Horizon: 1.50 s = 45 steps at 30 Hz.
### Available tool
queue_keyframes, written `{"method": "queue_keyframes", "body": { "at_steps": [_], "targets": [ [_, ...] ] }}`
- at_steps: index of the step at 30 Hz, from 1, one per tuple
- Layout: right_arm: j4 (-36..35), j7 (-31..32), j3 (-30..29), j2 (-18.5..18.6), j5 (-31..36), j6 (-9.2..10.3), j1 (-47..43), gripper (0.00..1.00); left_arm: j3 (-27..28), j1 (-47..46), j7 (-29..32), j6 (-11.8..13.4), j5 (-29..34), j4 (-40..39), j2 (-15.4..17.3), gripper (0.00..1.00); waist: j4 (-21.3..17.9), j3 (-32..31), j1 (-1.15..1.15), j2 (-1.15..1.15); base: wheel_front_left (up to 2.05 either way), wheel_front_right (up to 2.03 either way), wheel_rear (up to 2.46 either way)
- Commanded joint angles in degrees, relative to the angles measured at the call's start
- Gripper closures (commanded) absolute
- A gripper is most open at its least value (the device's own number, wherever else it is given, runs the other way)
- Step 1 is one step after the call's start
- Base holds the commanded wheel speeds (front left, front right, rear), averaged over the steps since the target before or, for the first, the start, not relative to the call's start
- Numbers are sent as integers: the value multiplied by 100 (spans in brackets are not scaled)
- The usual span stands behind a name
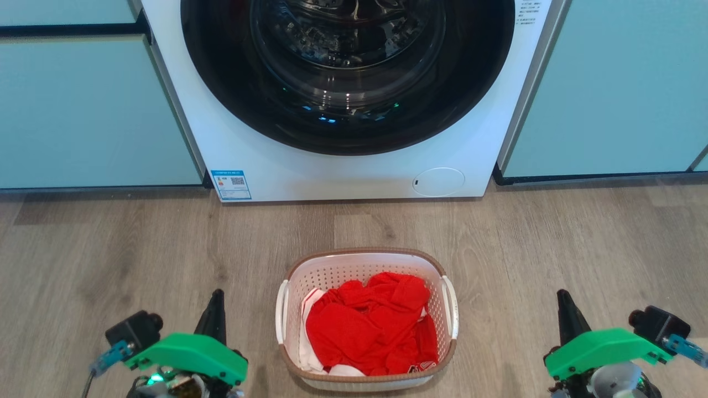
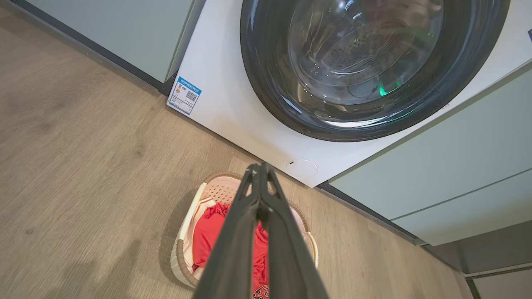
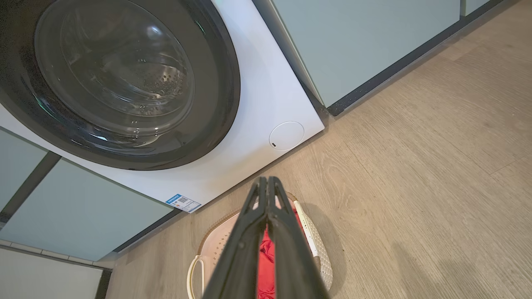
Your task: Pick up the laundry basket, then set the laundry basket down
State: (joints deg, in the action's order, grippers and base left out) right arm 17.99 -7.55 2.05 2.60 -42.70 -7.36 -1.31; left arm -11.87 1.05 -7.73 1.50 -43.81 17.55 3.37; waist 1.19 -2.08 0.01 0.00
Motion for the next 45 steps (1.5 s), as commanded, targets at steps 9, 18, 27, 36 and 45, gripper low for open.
{"method": "queue_keyframes", "body": {
  "at_steps": [9,18,27,36,45],
  "targets": [
    [-233,171,-68,112,-698,-6,385,100,337,-373,159,-157,-676,-224,73,100,-14,28,-1,0,0,0,0],
    [-253,299,-140,116,-1211,-7,426,100,488,-412,287,-244,-1183,-240,76,100,-27,51,-1,0,0,0,0],
    [-278,462,-234,120,-1850,-8,477,100,680,-461,449,-352,-1814,-260,78,100,-42,80,-1,0,0,0,0],
    [-301,610,-321,121,-2423,-9,523,100,856,-505,598,-450,-2379,-277,78,100,-56,106,-1,0,0,0,0],
    [-323,760,-409,121,-2992,-10,570,100,1033,-549,747,-547,-2940,-295,76,100,-69,132,-1,0,0,0,0]
  ]
}}
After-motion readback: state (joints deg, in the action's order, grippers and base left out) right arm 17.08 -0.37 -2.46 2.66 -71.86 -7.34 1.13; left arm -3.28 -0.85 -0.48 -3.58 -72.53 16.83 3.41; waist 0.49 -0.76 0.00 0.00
